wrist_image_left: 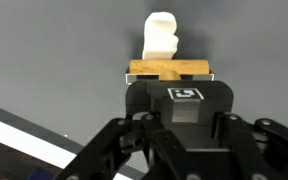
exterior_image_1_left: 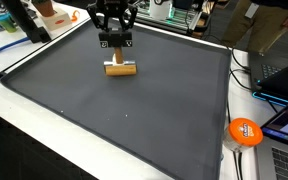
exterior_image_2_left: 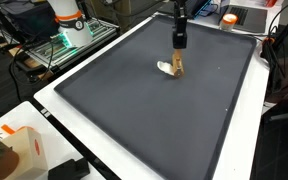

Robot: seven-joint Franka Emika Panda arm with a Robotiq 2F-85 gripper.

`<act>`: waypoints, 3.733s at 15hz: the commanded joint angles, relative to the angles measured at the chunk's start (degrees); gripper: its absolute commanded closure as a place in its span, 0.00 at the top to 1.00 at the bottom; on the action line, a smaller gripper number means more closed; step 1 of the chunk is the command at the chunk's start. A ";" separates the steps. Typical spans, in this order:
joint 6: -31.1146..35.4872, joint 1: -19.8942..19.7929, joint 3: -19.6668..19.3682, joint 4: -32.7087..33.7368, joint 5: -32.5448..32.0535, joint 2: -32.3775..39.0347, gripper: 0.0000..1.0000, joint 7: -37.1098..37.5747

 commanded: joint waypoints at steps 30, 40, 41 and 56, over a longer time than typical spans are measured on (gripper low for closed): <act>-6.16 -1.05 -2.34 -1.92 -4.79 -2.37 0.22 7.38; -12.98 -2.24 -3.17 -1.87 -4.66 -2.78 0.22 10.56; -15.47 -2.35 -3.09 -2.33 -3.81 -5.23 0.22 10.24; -3.12 -1.84 -2.28 -7.98 -4.05 -20.54 0.22 17.39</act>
